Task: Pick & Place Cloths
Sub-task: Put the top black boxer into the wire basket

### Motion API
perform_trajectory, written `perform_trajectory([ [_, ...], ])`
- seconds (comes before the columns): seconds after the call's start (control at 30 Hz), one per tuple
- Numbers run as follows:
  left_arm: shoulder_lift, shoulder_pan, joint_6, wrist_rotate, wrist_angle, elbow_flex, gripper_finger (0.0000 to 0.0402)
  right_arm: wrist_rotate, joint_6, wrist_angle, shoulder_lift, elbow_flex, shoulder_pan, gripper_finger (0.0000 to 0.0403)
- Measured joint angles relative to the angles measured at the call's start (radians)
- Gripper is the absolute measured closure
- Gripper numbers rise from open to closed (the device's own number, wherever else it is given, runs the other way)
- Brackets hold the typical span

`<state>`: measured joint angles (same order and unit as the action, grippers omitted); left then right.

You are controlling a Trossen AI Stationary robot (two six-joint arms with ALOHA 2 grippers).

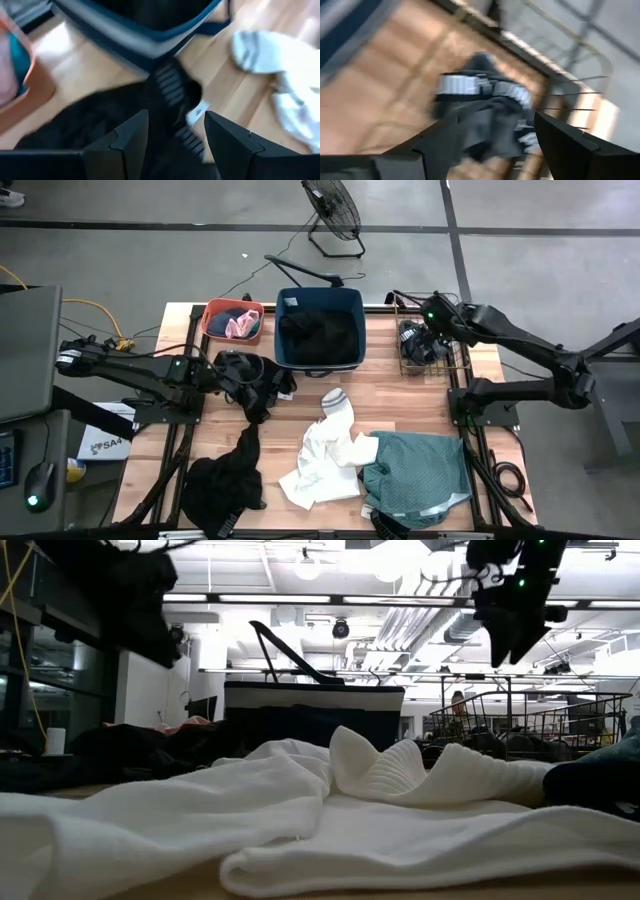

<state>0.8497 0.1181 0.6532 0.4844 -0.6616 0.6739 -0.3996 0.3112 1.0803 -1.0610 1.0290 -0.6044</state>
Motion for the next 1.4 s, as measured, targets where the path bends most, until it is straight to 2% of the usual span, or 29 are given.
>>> perform_trajectory([
  [0.1, 0.007, 0.0, 0.068, 0.002, -0.071, 0.0, 0.0211, 0.086, 0.004, -0.016, 0.026, 0.0, 0.035, 0.0145],
  [0.2, 0.031, 0.0, 0.097, 0.02, -0.14, -0.001, 0.0211, 0.131, 0.003, -0.041, 0.041, 0.0, 0.079, 0.0144],
  [0.33, 0.068, 0.0, 0.149, 0.05, -0.149, -0.039, 0.0211, 0.175, 0.008, -0.085, 0.049, 0.0, 0.156, 0.0144],
  [0.53, 0.107, 0.0, 0.214, 0.052, -0.144, -0.094, 0.0211, 0.17, 0.024, -0.138, 0.048, 0.0, 0.268, 0.0144],
  [0.9, 0.132, 0.0, 0.269, 0.076, -0.028, -0.194, 0.0211, 0.168, 0.024, -0.19, 0.048, 0.0, 0.415, 0.0144],
  [1.3, 0.138, 0.0, 0.374, 0.076, 0.038, -0.295, 0.0211, 0.166, 0.036, -0.195, 0.048, 0.0, 0.484, 0.0144],
  [1.4, 0.138, 0.0, 0.376, 0.055, 0.043, -0.301, 0.0227, 0.163, 0.036, -0.195, 0.048, 0.0, 0.492, 0.0144],
])
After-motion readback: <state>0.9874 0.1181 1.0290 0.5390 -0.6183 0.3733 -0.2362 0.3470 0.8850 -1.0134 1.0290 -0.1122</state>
